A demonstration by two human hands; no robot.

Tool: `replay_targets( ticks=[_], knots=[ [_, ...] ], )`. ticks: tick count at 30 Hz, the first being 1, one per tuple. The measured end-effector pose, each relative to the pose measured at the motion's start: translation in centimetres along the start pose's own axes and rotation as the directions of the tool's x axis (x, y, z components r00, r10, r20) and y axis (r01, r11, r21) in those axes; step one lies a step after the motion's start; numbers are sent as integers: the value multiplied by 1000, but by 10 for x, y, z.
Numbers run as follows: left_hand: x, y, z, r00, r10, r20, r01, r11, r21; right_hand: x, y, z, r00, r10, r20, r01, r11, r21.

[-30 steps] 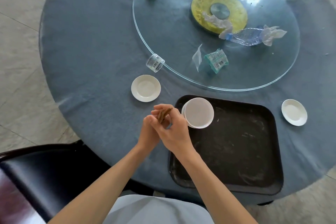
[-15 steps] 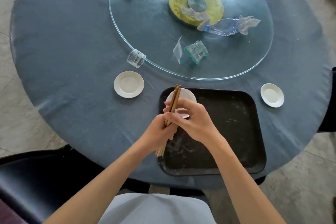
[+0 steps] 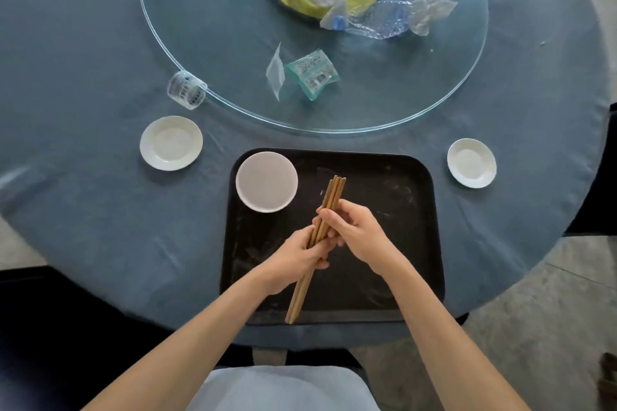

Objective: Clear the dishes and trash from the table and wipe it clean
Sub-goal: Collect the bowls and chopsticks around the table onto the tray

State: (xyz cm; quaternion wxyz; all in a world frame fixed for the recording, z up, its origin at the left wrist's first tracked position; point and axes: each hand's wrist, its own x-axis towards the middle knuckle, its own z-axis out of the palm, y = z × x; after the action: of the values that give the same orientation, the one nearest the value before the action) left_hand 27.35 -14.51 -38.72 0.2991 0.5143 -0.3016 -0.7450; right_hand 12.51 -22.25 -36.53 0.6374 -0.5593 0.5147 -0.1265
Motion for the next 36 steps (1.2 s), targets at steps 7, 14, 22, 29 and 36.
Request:
replay_targets(
  ticks=[7, 14, 22, 29, 36],
  knots=[
    [33, -20, 25, 846, -4, -532, 186, 939, 289, 55, 30, -2, 987, 160, -2, -159, 981, -108],
    [34, -25, 24, 756, 3, -654, 297, 889, 348, 59, 39, 15, 986, 134, -99, -150, 972, -179],
    [16, -44, 19, 713, 64, -698, 397, 784, 478, 18, 62, 19, 985, 123, -119, -150, 955, -256],
    [14, -59, 13, 703, 171, -691, 280, 826, 489, 2, 71, 38, 983, 126, -130, -151, 966, -208],
    [16, -63, 6, 689, 275, -671, 211, 809, 549, 3, 66, 43, 986, 98, -132, -127, 963, -237]
  ],
)
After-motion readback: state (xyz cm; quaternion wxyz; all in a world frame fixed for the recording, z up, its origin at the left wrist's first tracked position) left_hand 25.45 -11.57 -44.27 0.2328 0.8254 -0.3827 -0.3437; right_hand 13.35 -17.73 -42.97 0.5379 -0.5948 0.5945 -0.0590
